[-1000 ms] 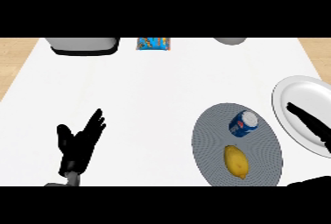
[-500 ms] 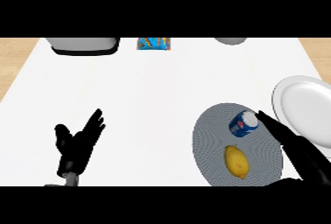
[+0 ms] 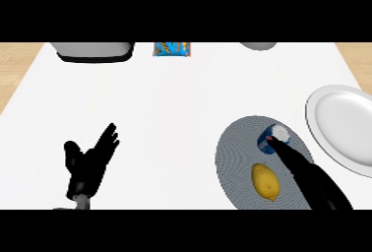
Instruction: Pick the lemon from the placemat and place it in the plate
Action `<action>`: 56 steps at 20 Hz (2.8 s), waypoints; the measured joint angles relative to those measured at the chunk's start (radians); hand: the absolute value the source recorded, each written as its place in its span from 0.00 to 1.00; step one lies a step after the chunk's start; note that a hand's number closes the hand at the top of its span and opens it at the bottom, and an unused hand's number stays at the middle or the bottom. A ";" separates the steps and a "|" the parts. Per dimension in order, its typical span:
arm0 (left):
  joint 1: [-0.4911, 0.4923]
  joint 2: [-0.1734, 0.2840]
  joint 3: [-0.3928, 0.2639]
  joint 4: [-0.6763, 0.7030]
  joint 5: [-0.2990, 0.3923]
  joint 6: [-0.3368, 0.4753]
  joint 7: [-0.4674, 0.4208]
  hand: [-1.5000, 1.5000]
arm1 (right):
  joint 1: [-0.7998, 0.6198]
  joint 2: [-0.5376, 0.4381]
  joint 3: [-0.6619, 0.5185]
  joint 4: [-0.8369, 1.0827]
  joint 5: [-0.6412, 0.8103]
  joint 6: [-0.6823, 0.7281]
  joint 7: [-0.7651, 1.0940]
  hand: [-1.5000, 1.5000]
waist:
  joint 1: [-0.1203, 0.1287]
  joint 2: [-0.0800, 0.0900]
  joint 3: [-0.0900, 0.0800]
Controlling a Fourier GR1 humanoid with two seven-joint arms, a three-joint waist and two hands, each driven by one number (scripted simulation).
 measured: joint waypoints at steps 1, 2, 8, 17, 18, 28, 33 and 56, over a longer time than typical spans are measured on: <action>-0.004 0.002 0.008 -0.003 0.002 -0.005 0.008 0.50 | -0.010 0.013 0.005 0.007 0.018 0.003 0.009 0.00 | 0.000 0.000 0.000; -0.004 0.003 0.012 0.001 -0.001 -0.010 0.004 0.50 | -0.014 0.017 0.005 0.023 0.039 -0.002 0.004 0.00 | 0.001 0.000 0.000; -0.019 -0.004 0.035 0.038 -0.005 -0.034 -0.005 0.50 | -0.037 0.044 -0.008 0.076 0.126 -0.001 0.018 0.00 | 0.000 0.000 0.000; -0.044 -0.034 0.052 0.032 -0.034 -0.027 0.021 0.50 | -0.073 0.113 -0.012 0.192 0.217 0.002 -0.011 0.00 | 0.001 0.000 0.000; -0.033 -0.034 0.047 0.018 -0.038 -0.029 0.023 0.50 | -0.088 0.123 -0.010 0.216 0.223 0.006 -0.013 0.00 | 0.002 0.001 0.000; -0.010 -0.046 0.057 0.017 -0.048 -0.052 0.004 0.50 | -0.127 0.139 0.033 0.347 0.353 -0.044 -0.107 1.00 | 0.002 -0.003 -0.003; 0.014 -0.046 0.060 -0.029 -0.055 -0.057 0.032 0.50 | -0.116 0.126 0.002 0.353 0.382 -0.087 -0.176 1.00 | 0.003 -0.003 -0.002; 0.008 -0.044 0.083 -0.017 -0.055 -0.066 0.027 0.50 | 0.408 0.187 -0.013 -0.262 0.210 -0.607 -0.285 1.00 | -0.011 -0.002 0.001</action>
